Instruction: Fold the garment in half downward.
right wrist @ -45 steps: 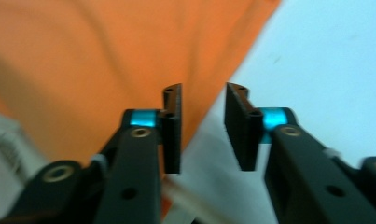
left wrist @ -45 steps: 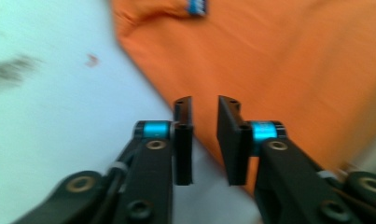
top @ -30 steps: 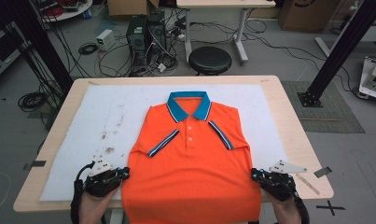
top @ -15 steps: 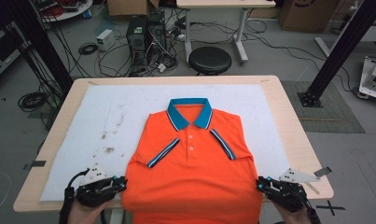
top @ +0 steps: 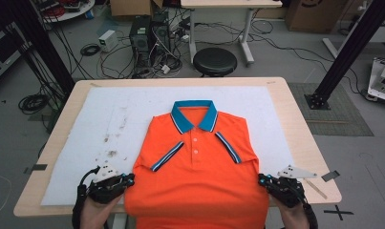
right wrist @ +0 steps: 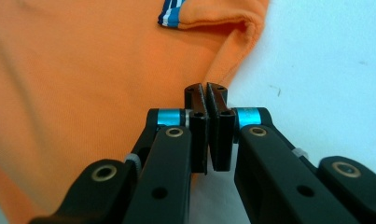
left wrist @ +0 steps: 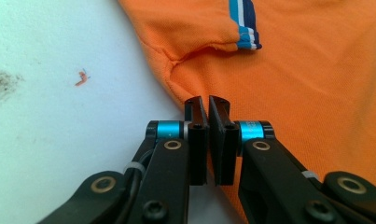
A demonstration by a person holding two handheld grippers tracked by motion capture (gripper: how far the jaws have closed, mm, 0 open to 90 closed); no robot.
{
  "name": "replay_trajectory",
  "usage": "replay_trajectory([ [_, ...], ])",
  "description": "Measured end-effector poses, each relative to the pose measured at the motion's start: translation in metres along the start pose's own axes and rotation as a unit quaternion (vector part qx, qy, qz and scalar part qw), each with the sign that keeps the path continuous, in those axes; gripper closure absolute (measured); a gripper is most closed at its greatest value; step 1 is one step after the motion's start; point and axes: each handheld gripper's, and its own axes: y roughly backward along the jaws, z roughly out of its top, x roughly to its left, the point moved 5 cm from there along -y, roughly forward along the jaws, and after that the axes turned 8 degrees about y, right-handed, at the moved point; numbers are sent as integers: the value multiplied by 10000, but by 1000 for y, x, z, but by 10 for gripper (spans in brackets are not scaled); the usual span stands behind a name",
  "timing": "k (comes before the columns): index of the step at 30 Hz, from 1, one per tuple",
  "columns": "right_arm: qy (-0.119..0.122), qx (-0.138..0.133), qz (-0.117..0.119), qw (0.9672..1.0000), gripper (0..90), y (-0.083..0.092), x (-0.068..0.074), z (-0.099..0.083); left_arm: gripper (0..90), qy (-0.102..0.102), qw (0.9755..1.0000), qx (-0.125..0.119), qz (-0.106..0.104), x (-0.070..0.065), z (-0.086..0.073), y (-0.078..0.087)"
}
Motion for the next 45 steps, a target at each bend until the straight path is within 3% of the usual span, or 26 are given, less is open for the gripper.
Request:
replay_trajectory([
  [5, 31, 67, 181, 9998, 892, 11, 2, -8, 865, -20, 9998, 107, -178, -2, -6, 9],
  [11, 105, 110, 260, 9995, 888, 21, 5, -14, 864, -38, 9996, 150, -227, -6, -10, 13],
  [13, 56, 56, 259, 9996, 850, 21, 5, -14, 854, -34, 9996, 124, -259, -6, -9, 13],
  [15, 90, -25, 233, 9997, 770, 21, 4, -10, 757, -28, 9997, 16, -233, -6, -5, 13],
  [17, 147, -213, 140, 9996, 623, 20, 3, -2, 608, -48, 9997, -131, -216, -4, 0, 15],
  [18, 147, -213, 140, 9996, 623, 20, 3, -2, 608, -46, 9995, -199, -233, -4, 3, 16],
  [19, 291, -343, 112, 9989, 533, 18, 0, 5, 569, -75, 9993, -265, -263, -4, 6, 16],
  [23, 399, -449, 17, 9982, 460, 13, -7, 15, 526, -202, 9984, -469, -247, 0, 19, 15],
  [24, 281, -439, 1, 9986, 400, 8, -13, 22, 502, -209, 9983, -522, -148, 1, 23, 13],
  [25, 281, -439, 1, 9986, 400, 8, -13, 22, 502, -242, 9981, -562, -55, 2, 26, 12],
  [28, 177, -482, -74, 9987, 354, 1, -23, 33, 497, -449, 9975, -538, -41, 1, 36, 4],
  [32, 60, -463, 26, 9989, 302, -11, -36, 50, 497, -650, 9970, -407, 57, -1, 52, -5],
  [36, 90, -368, 45, 9993, 298, -26, -47, 63, 486, -650, 9975, -277, 88, 8, 72, -12],
  [38, 120, -354, 17, 9993, 298, -35, -53, 67, 478, -576, 9981, -227, -29, 13, 84, -17],
  [42, 56, -195, -129, 9997, 286, -50, -62, 67, 457, -415, 9991, -74, -106, 25, 108, -30],
  [45, -31, -201, -121, 9997, 287, -51, -64, 66, 427, -323, 9993, 63, -172, 33, 125, -41],
])
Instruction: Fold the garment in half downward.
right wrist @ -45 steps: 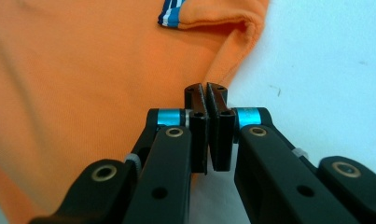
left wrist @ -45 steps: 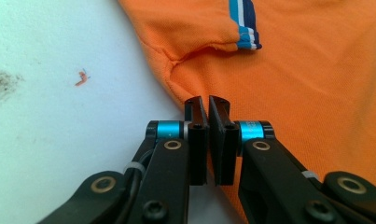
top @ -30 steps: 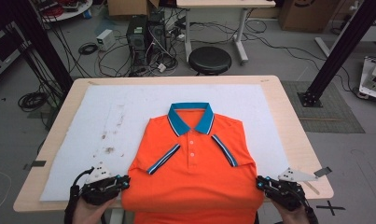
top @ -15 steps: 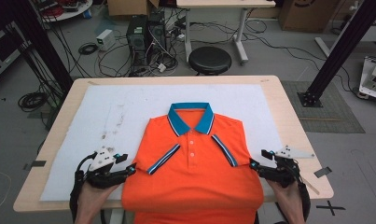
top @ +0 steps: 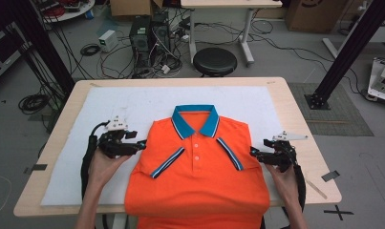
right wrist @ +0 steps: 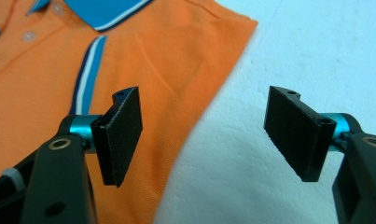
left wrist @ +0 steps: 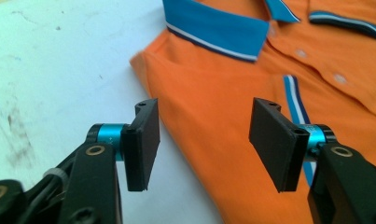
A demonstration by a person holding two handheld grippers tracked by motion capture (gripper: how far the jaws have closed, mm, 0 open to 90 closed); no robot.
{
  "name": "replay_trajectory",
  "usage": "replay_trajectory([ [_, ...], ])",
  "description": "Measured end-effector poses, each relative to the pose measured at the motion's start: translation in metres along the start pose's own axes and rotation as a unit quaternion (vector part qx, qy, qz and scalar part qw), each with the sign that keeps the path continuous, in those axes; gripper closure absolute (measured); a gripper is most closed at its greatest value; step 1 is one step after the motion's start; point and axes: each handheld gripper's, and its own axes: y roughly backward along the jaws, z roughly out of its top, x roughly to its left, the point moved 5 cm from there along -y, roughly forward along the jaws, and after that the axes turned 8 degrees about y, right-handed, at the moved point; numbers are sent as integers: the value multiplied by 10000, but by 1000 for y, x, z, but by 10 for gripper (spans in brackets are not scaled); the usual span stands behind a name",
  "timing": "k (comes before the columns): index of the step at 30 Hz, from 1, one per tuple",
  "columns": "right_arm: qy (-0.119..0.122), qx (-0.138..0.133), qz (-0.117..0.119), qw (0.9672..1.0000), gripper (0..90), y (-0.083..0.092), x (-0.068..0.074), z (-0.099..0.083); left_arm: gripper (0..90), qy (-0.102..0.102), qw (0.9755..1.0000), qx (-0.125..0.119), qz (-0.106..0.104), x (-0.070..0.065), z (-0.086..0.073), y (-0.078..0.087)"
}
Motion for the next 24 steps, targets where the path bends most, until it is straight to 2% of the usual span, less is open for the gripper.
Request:
replay_trajectory([
  [2, 34, -37, -46, 10000, 287, 1, 1, -1, 408, 12, 10000, -21, 95, 6, 11, -8],
  [3, 35, -12, -60, 10000, 287, 1, 1, -2, 407, 15, 9999, -77, 79, 8, 15, -12],
  [6, 84, 19, -76, 9999, 287, 0, 2, -2, 407, 58, 10000, -13, 68, 15, 28, -28],
  [8, 25, 47, -57, 10000, 287, -1, 2, -3, 408, 142, 9999, -94, -15, 18, 34, -41],
  [9, 53, 39, -42, 10000, 287, -1, 1, -3, 408, 187, 9998, -45, -55, 20, 35, -49],
  [12, -8, 81, -44, 10000, 287, -1, 1, -4, 410, 144, 9998, 127, 95, 27, 35, -71],
  [16, 5, 146, -83, 9999, 287, -3, 2, -4, 414, 319, 9994, 101, 41, 35, 28, -91],
  [24, 42, 194, -106, 9997, 286, -4, 2, -5, 483, 347, 9992, 206, -28, 44, 12, -105],
])
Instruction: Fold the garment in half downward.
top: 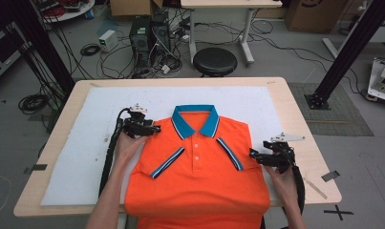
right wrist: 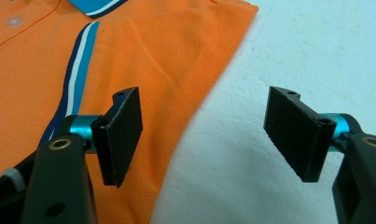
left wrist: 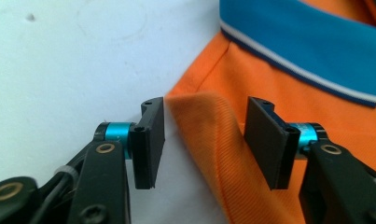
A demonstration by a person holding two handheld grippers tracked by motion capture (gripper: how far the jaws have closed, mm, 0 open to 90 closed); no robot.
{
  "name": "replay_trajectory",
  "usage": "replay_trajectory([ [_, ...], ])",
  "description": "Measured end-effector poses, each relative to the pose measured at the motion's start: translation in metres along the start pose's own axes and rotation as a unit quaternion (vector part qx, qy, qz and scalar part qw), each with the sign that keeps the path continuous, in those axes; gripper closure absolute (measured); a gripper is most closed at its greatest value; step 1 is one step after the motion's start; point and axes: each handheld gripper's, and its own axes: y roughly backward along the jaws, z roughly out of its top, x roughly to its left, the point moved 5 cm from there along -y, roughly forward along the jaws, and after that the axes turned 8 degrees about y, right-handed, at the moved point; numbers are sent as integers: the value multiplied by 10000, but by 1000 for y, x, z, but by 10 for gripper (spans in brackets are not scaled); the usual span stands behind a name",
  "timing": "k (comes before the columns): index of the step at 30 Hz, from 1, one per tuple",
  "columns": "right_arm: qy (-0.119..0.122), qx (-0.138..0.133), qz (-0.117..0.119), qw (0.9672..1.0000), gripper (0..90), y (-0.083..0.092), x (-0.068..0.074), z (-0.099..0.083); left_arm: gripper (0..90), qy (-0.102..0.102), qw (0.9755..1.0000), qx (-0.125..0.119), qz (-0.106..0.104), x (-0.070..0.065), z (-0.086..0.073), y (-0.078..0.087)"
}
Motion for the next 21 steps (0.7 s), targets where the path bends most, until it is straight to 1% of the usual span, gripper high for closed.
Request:
replay_trajectory([
  [1, -5, 8, -7, 10000, 287, 0, 0, 0, 494, 24, 10000, -42, 9, 1, 0, 0],
  [3, -23, 36, -15, 10000, 287, 0, 1, 0, 514, -31, 9999, -95, 16, 1, -1, 0],
  [5, 50, 42, -35, 10000, 286, -1, 1, 0, 520, -125, 9997, -152, 125, -1, -2, 0],
  [7, 33, 47, -46, 10000, 287, -1, 1, 0, 514, -296, 9992, -149, 242, -4, -3, -1],
  [10, 40, 39, -49, 10000, 287, -1, 1, 0, 487, -281, 9994, -139, 149, -5, -3, -1],
  [11, 36, 43, -54, 10000, 287, -1, 1, 0, 461, -297, 9994, -127, 141, -5, -3, -2],
  [12, 26, 48, -61, 10000, 287, -1, 1, -1, 454, -354, 9992, -103, 172, -5, -3, -2],
  [14, 22, 44, -70, 10000, 286, -1, 1, -1, 466, -332, 9992, -107, 192, -5, -3, -1],
  [16, 12, 57, -79, 10000, 287, -1, 1, -1, 540, -203, 9994, -161, 208, -2, -3, 0],
  [18, -3, 69, -73, 9999, 287, -1, 1, -1, 643, -76, 9995, -204, 219, 0, -3, 1],
  [19, -4, 65, -70, 10000, 287, -1, 1, -1, 664, -46, 9995, -206, 228, 0, -3, 1],
  [20, -13, 73, -61, 10000, 287, -1, 1, -1, 740, -25, 9995, -217, 231, 1, -3, 1],
  [21, -13, 73, -61, 10000, 287, -1, 1, -1, 740, 9, 9994, -217, 252, 1, -3, 2],
])
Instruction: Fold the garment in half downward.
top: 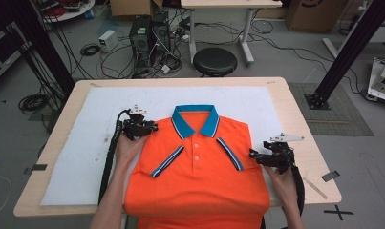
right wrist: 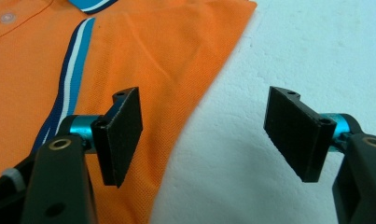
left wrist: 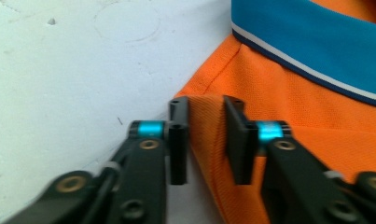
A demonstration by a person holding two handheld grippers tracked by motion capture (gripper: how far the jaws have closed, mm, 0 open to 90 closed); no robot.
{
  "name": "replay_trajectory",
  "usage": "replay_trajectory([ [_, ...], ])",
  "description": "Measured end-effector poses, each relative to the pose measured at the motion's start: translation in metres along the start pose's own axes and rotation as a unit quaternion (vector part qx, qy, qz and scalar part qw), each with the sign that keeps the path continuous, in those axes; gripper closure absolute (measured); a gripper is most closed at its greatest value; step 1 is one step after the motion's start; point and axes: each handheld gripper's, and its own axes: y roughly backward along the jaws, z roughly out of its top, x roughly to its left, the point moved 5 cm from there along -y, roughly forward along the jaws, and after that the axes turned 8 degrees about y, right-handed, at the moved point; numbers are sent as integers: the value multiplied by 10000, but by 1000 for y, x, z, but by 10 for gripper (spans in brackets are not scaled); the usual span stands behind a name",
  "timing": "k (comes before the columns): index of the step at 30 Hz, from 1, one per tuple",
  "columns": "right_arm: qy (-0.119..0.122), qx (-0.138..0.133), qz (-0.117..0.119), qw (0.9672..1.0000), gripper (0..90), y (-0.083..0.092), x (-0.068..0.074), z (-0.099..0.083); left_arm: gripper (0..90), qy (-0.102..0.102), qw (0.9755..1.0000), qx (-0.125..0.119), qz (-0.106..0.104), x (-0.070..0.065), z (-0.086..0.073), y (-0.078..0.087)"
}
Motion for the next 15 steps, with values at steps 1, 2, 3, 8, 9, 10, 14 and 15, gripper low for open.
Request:
replay_trajectory([
  [1, 12, 0, -7, 10000, 286, 0, 0, 0, 770, 69, 10000, -20, 18, 1, 0, 0],
  [2, 4, -8, -3, 10000, 287, 0, 0, 0, 790, 145, 9999, -34, 19, 2, 0, 0],
  [3, 5, -22, 5, 10000, 286, 0, 0, 0, 800, 227, 9997, -36, 22, 3, 0, 1],
  [8, -46, -42, 22, 10000, 281, 1, -1, 0, 818, 547, 9984, -96, 53, 8, -1, 3],
  [9, -38, -62, 33, 10000, 281, 1, -1, 0, 818, 535, 9985, -85, 48, 8, -1, 3],
  [10, -72, -39, 64, 9999, 281, 1, -1, 0, 817, 543, 9985, -91, 36, 8, -1, 2],
  [14, -182, -156, 202, 9995, 325, 1, -6, 4, 811, 492, 9987, -93, 74, 7, -1, 2],
  [15, -262, -177, 217, 9993, 329, 1, -9, 7, 811, 467, 9989, -72, 80, 7, -1, 2],
])
